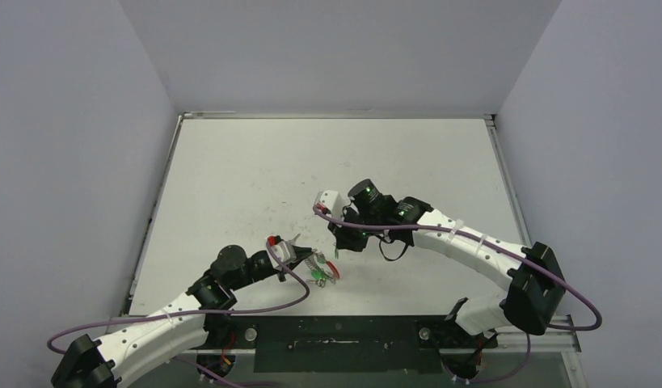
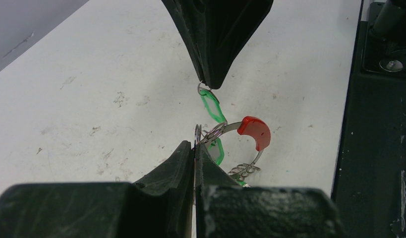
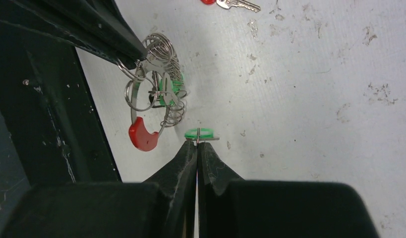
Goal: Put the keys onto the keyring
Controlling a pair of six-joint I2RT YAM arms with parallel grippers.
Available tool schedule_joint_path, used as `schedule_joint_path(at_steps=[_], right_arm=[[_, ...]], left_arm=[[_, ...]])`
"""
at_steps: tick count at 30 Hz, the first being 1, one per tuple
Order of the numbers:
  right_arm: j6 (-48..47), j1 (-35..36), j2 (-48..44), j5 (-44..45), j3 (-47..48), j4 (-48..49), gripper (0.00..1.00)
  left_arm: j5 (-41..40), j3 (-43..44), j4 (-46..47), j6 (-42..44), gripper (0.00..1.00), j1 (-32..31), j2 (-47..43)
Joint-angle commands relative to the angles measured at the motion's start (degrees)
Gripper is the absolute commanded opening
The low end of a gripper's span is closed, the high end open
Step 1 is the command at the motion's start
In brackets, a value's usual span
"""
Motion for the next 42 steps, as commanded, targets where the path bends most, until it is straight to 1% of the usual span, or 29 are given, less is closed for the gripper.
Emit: schedule_joint_path(at_steps=[1,12,20,42], right_arm=[[-1.41,1.63,-0.04,-0.62,4.74,-1.65,0.00],[-1.26,5.82,0.67,-1.18,9.45,-4.04,0.00],[-2.50,6.94,2.06,-3.31,10.86,-6.28,0.00],[-1.72,9.28,5.72,-1.16,13.57,-4.09,0.00]], left_arm=[[1.07,2.92,2.57,0.36,0.00,-0.24,-0.13],[0.97,2.89,2.68,0.30,0.00,-0.24,-0.03],[0.96,2.72,3.47,0.29,0.00,-0.25,0.57],[2.00,2.98,4.15,-0.01,0.00,-0.32,1.25]])
